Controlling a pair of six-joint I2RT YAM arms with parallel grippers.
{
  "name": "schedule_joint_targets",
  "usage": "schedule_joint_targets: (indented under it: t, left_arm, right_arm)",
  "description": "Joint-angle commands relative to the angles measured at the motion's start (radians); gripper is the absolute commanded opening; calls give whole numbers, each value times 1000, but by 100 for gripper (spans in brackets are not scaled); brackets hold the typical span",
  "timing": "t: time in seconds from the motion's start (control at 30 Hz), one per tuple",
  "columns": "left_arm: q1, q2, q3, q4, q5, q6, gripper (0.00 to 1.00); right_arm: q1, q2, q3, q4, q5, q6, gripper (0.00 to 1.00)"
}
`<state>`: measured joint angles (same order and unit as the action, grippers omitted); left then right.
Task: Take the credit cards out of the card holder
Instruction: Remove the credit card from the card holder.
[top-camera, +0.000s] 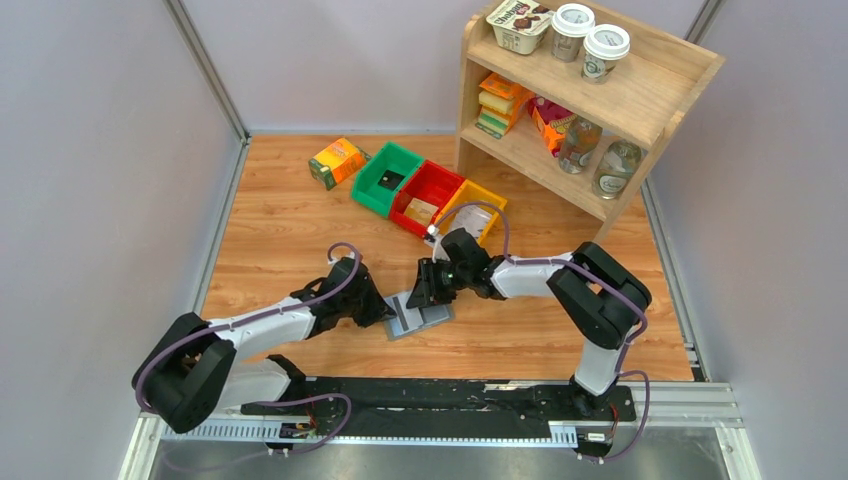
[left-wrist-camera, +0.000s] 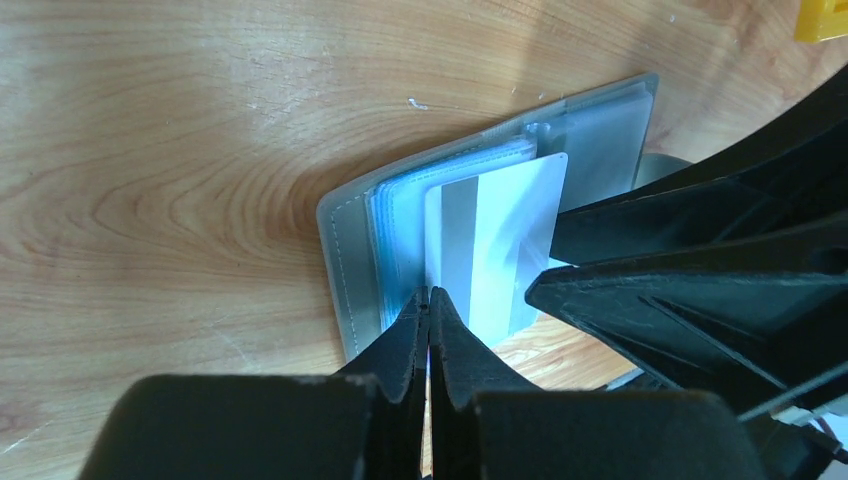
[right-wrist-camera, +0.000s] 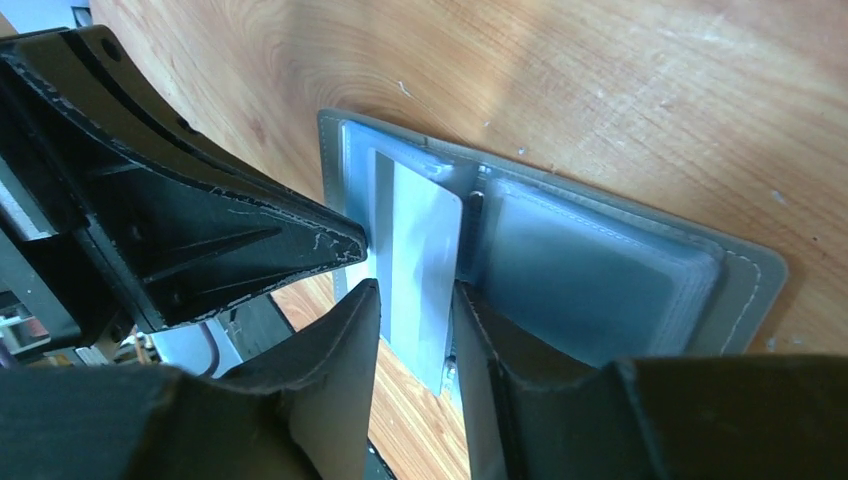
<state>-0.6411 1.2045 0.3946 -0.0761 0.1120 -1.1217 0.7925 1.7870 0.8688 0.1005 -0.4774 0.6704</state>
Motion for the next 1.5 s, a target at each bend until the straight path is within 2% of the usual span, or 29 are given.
schedule_joint_targets:
  t: [0.0, 0.17, 0.3, 0.47, 0.57, 0.77, 1.07, 1.27, 1.37, 1.47]
  left_arm:
    - [-3, 0, -48, -17, -26, -24, 0]
    - [-3, 7, -49, -14, -26, -26, 0]
    - [-3, 9, -51, -11, -25, -30, 0]
    - [-2, 21, -56, -11, -25, -35, 0]
    - [-2, 33, -56, -5, -17, -33, 0]
    - [-2, 41, -54, -1, -12, -29, 0]
    - [-2, 17, -53, -7, -17, -23, 0]
    - [0, -123, 24, -165, -96, 51, 1]
    - [7, -207, 88, -299, -158, 115, 11]
    - [35, -276, 157, -402, -184, 174, 28]
  right_arm:
    - [-25, 34, -48, 148, -82, 57, 36]
    - [-32, 43, -60, 188, -107, 69, 29]
    - [-41, 43, -70, 212, -121, 74, 15]
    - [-61, 31, -90, 234, -148, 71, 9]
    - [-76, 20, -103, 246, -173, 55, 2]
    - [-110, -17, -122, 216, -181, 23, 0]
    - [-130, -165, -97, -56, -57, -109, 0]
    - [-128, -310, -15, -310, 78, -238, 0]
    - [-119, -362, 74, -467, 183, -319, 0]
    - [-101, -383, 191, -606, 317, -403, 0]
